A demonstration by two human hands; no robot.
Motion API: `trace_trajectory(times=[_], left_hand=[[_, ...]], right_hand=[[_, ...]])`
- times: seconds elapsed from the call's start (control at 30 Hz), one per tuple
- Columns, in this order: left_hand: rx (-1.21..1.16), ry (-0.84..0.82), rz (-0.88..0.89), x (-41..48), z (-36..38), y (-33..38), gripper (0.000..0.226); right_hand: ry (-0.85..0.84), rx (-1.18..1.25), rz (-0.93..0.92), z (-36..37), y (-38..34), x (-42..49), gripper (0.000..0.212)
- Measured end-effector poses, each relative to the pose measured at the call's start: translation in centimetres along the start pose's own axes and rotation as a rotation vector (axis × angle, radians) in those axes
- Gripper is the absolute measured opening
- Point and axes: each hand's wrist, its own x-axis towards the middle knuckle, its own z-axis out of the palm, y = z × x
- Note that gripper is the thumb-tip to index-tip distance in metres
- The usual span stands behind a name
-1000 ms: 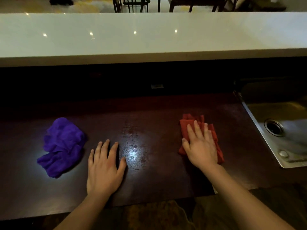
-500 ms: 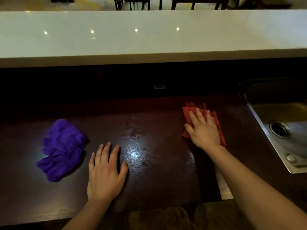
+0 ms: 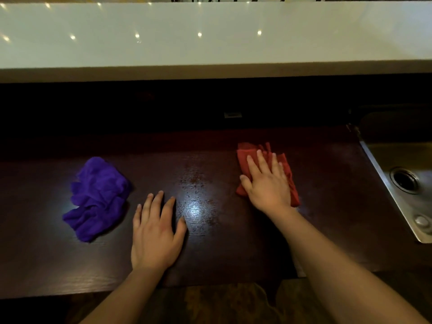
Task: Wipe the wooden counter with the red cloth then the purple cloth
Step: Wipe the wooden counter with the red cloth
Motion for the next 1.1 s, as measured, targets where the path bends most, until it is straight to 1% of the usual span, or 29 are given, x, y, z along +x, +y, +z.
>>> trace_trajectory(times=[0.03, 0.1, 0.17, 0.23, 0.27, 0.3, 0.37, 0.43, 0.47, 0.5, 0.53, 0.57, 0.67, 0.73, 0.8, 0.83, 0.87, 0.9, 1.0, 1.03, 1.07, 1.1], left_hand=[[-0.002, 0.001, 0.002, 0.0, 0.0, -0.1, 0.064], [0.001, 0.000, 0.003, 0.1, 0.0, -0.1, 0.063], [0.006, -0.007, 0.006, 0.0, 0.0, -0.1, 0.062], [0.001, -0.001, 0.005, 0.0, 0.0, -0.2, 0.062], [0.001, -0.003, 0.007, 0.0, 0.0, -0.2, 0.063], [-0.001, -0.003, 0.010, 0.0, -0.1, -0.1, 0.063], [-0.007, 0.004, 0.008, 0.1, -0.1, -0.1, 0.063], [-0.006, -0.003, 0.002, 0.0, -0.1, 0.0, 0.063], [-0.005, -0.006, 0.000, 0.1, 0.0, 0.0, 0.063], [-0.002, -0.008, 0.001, 0.1, 0.0, -0.1, 0.063], [0.002, -0.010, 0.003, 0.1, 0.0, -0.1, 0.062], [0.002, -0.010, 0.003, 0.1, 0.0, -0.1, 0.062], [-0.006, -0.006, 0.008, 0.1, 0.0, -0.2, 0.061], [0.003, -0.022, 0.009, 0.2, 0.2, -0.4, 0.060], [0.010, -0.024, 0.004, 0.2, 0.3, -0.5, 0.060], [0.007, -0.019, 0.006, 0.2, 0.3, -0.5, 0.059], [-0.001, -0.011, 0.009, 0.2, 0.4, -0.5, 0.059], [-0.007, -0.001, 0.012, 0.2, 0.5, -0.5, 0.058], [-0.006, 0.008, 0.017, 0.2, 0.5, -0.5, 0.057], [-0.005, 0.008, 0.013, 0.3, 0.5, -0.4, 0.057], [-0.001, 0.006, 0.010, 0.3, 0.5, -0.4, 0.058], [0.002, 0.003, 0.008, 0.2, 0.4, -0.4, 0.058]], right_hand=[[0.013, -0.014, -0.050, 0.6, -0.7, -1.1, 0.065], [0.053, -0.054, -0.247, 1.9, -1.3, -5.3, 0.066], [0.021, -0.077, -0.430, 2.8, -0.8, -9.3, 0.067], [-0.002, -0.074, -0.493, 2.8, 0.9, -8.9, 0.066], [0.004, -0.088, -0.455, 2.4, 1.7, -7.3, 0.065], [0.015, -0.108, -0.378, 1.9, 2.3, -5.2, 0.065], [0.046, -0.093, -0.158, 0.5, 2.8, 0.4, 0.065], [0.020, -0.036, 0.034, -0.5, 2.4, 5.6, 0.066], [0.016, -0.003, 0.086, -0.7, 1.6, 7.4, 0.066], [0.016, 0.018, 0.098, -0.7, 0.4, 8.5, 0.066], [0.014, 0.021, 0.071, -0.5, -1.2, 8.7, 0.066], [0.017, 0.001, -0.002, -0.1, -2.9, 8.1, 0.065], [0.040, -0.033, -0.351, 2.0, -6.6, 2.0, 0.065], [0.041, -0.022, -0.555, 3.3, -6.4, -3.1, 0.065], [-0.016, -0.028, -0.644, 3.4, -4.9, -4.8, 0.064], [-0.001, -0.058, -0.647, 3.3, -4.1, -3.8, 0.064], [0.018, -0.084, -0.600, 2.9, -3.7, -2.0, 0.064], [0.024, -0.094, -0.506, 2.2, -3.8, 0.4, 0.064], [0.037, -0.050, -0.147, 0.7, -6.4, 7.3, 0.065], [0.038, -0.026, -0.083, 0.8, -7.9, 8.5, 0.066], [0.028, -0.011, -0.070, 1.0, -9.7, 8.6, 0.067], [0.026, -0.015, -0.119, 1.4, -11.5, 7.9, 0.067]])
